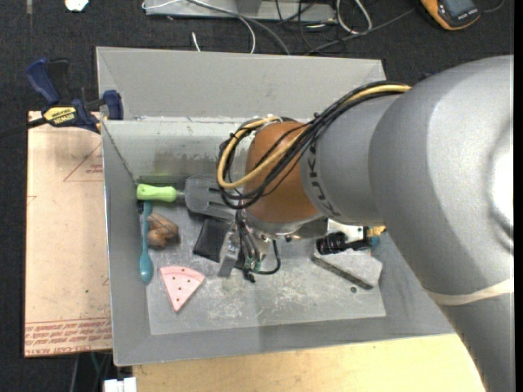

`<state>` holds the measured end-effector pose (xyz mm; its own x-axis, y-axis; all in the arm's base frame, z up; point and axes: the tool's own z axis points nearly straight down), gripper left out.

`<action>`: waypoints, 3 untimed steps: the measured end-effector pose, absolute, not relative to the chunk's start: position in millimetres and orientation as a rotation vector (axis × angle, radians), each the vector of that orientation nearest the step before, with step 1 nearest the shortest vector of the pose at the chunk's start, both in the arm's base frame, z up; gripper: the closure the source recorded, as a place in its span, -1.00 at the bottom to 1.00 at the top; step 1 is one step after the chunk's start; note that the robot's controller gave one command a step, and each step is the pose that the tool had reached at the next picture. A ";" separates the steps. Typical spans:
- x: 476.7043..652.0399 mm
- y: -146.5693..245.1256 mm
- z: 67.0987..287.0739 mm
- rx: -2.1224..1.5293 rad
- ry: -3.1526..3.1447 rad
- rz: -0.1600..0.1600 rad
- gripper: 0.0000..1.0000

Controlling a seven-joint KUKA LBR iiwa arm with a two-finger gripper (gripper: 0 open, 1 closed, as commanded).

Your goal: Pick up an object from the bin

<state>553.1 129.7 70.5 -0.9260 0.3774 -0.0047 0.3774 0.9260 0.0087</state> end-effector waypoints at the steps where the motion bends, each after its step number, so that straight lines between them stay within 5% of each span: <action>1: 550.3 129.1 91.7 0.605 3.085 0.007 1.00; 2: 553.6 129.6 135.8 0.601 3.075 0.014 1.00; 3: 553.7 129.9 148.2 0.600 3.075 0.015 1.00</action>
Offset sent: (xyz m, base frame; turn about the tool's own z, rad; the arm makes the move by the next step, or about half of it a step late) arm -0.0021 -0.0006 0.0130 0.0003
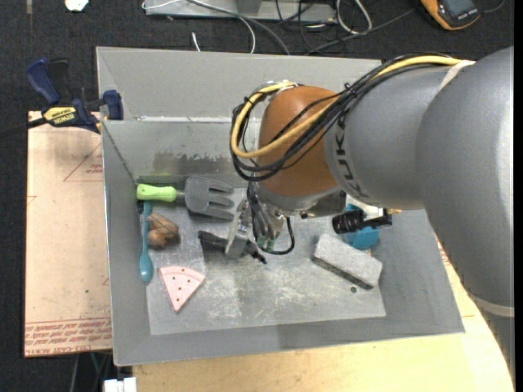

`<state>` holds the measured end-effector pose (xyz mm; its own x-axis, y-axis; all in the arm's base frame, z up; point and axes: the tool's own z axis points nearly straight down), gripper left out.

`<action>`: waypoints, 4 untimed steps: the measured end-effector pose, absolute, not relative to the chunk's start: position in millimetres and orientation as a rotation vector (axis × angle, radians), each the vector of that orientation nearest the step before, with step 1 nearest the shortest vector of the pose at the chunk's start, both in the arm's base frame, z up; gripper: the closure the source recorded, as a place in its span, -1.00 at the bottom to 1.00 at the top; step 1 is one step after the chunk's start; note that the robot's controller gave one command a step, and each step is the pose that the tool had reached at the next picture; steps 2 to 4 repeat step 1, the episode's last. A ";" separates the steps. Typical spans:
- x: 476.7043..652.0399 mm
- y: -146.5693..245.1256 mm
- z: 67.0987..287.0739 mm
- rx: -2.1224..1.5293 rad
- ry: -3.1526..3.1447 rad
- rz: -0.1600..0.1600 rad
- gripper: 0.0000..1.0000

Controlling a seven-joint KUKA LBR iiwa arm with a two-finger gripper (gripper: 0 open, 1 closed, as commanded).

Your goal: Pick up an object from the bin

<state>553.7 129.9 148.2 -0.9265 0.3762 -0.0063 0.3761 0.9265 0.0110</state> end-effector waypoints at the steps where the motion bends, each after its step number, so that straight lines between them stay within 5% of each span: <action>1: 552.7 130.0 187.0 0.599 3.080 0.013 1.00; 4: 552.7 130.0 187.0 0.599 3.080 0.013 1.00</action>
Offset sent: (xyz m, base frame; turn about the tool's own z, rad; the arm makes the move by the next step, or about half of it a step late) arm -0.0018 -0.0003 0.0484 -0.0012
